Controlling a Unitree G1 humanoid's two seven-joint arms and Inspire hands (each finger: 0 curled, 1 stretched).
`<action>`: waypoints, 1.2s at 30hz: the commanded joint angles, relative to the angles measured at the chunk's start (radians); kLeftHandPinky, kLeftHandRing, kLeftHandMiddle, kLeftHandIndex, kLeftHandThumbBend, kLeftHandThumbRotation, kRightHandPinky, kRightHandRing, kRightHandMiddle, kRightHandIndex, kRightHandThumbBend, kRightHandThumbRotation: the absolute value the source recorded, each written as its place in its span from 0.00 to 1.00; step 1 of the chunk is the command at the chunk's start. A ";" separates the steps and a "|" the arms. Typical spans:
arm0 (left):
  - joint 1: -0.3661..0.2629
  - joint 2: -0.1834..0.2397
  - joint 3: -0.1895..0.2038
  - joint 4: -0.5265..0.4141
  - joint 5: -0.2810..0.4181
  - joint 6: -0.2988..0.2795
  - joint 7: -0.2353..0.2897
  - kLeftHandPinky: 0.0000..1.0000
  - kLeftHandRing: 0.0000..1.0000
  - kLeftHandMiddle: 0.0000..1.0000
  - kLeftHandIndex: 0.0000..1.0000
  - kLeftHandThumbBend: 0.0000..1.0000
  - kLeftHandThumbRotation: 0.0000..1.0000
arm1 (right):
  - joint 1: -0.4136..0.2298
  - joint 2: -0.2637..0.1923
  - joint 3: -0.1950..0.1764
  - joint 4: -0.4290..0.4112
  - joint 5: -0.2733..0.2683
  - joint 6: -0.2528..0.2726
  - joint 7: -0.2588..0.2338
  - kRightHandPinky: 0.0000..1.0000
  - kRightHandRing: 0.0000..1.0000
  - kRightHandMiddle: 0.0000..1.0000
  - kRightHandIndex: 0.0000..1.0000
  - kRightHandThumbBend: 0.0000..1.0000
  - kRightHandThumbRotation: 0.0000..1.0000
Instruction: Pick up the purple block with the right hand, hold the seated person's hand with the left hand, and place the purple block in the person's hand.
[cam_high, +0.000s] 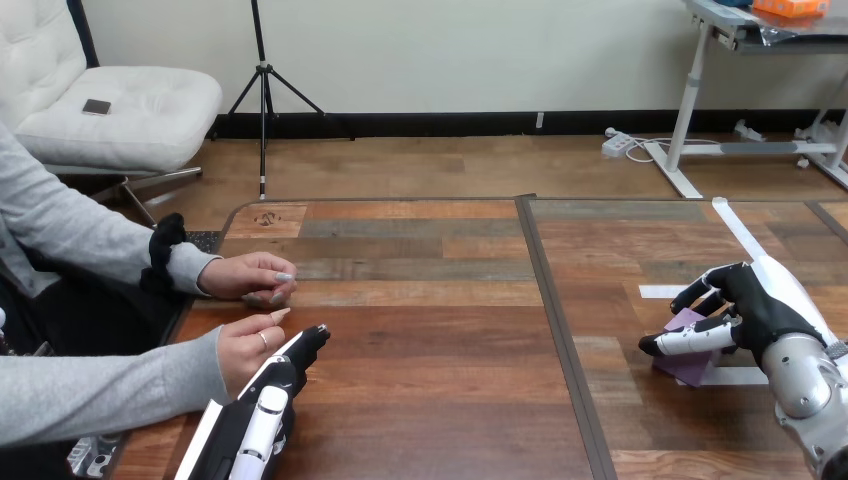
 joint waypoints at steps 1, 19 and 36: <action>-0.037 0.007 -0.003 -0.046 0.002 -0.011 0.000 1.00 0.97 0.93 0.87 0.45 1.00 | -0.046 -0.032 0.002 -0.024 0.003 -0.033 0.001 0.37 0.42 0.46 0.47 0.89 0.00; -0.032 0.008 -0.005 -0.051 0.013 -0.017 0.005 1.00 0.96 0.93 0.86 0.44 1.00 | -0.064 -0.035 0.007 -0.038 -0.003 -0.054 0.014 0.37 0.42 0.46 0.46 0.88 0.00; -0.028 0.008 -0.008 -0.061 0.013 -0.006 0.005 1.00 0.96 0.92 0.86 0.39 1.00 | -0.081 -0.039 0.012 -0.058 -0.003 -0.103 0.048 0.37 0.41 0.45 0.46 0.88 0.00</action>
